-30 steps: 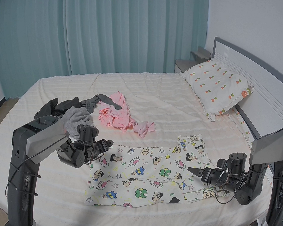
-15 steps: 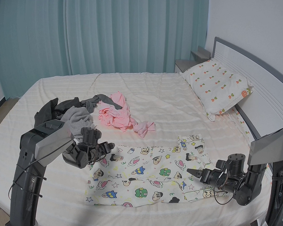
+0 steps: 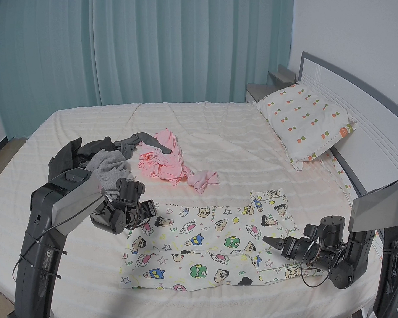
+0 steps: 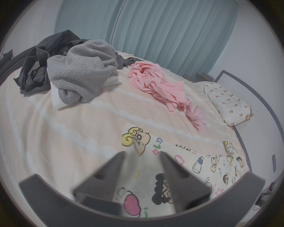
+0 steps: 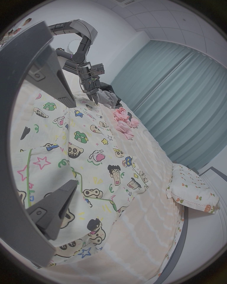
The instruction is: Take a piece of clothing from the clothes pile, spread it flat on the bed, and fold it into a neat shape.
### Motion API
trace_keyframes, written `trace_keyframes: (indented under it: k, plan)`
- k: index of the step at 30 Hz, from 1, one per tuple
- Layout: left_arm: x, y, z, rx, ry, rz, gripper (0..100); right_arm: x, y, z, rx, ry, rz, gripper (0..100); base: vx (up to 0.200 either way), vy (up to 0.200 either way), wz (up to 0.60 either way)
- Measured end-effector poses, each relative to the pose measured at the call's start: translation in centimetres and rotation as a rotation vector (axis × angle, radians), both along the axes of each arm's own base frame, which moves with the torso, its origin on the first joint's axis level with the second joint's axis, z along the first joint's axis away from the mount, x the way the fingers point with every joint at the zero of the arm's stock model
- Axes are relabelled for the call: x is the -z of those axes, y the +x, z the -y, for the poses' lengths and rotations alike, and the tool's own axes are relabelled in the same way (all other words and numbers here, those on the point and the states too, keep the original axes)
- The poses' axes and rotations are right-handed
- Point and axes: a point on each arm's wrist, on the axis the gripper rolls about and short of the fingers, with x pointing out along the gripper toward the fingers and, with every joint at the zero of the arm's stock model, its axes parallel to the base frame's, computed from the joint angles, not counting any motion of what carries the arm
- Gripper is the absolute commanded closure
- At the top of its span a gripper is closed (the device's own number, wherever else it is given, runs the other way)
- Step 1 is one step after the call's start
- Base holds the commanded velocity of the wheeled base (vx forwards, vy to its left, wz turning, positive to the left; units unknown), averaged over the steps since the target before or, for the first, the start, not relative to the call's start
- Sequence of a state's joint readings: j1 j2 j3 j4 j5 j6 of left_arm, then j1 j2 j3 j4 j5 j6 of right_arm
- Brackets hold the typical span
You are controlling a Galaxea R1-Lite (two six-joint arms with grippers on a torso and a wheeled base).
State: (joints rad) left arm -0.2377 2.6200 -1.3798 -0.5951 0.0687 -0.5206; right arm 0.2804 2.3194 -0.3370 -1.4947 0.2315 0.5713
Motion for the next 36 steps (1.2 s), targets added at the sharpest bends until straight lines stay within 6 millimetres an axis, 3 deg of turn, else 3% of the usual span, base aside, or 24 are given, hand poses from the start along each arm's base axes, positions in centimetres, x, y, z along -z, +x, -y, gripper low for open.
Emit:
trace_keyframes:
  k: [9, 14, 23, 26, 30, 36]
  plan:
    - [-0.1, 0.1, -0.8, -0.025, 0.002, 0.003, 100, -0.1, 2.6, 0.5, 0.031, -0.010, 0.018, 0, 0.000, 0.000, 0.00]
    - [-0.8, 0.1, -1.3, -0.060, 0.015, 0.019, 100, -0.4, 5.6, 1.2, 0.066, -0.026, 0.003, 0, 0.000, 0.000, 0.00]
    - [-2.1, 0.1, -1.7, -0.115, 0.042, 0.048, 100, -2.2, 13.0, 3.4, 0.166, -0.065, 0.006, 0, 0.000, 0.000, 0.00]
    - [-2.2, 0.0, -1.6, -0.116, 0.044, 0.049, 100, -2.3, 14.2, 3.6, 0.181, -0.075, -0.001, 0, 0.000, 0.000, 0.00]
    - [-2.4, -0.1, -1.4, -0.121, 0.051, 0.053, 100, -1.8, 17.1, 4.0, 0.218, -0.113, -0.031, 0, 0.000, 0.000, 0.00]
    - [-2.6, -0.3, -1.2, -0.123, 0.058, 0.053, 100, 0.1, 19.3, 4.0, 0.231, -0.166, -0.109, 0, 0.000, 0.000, 0.00]
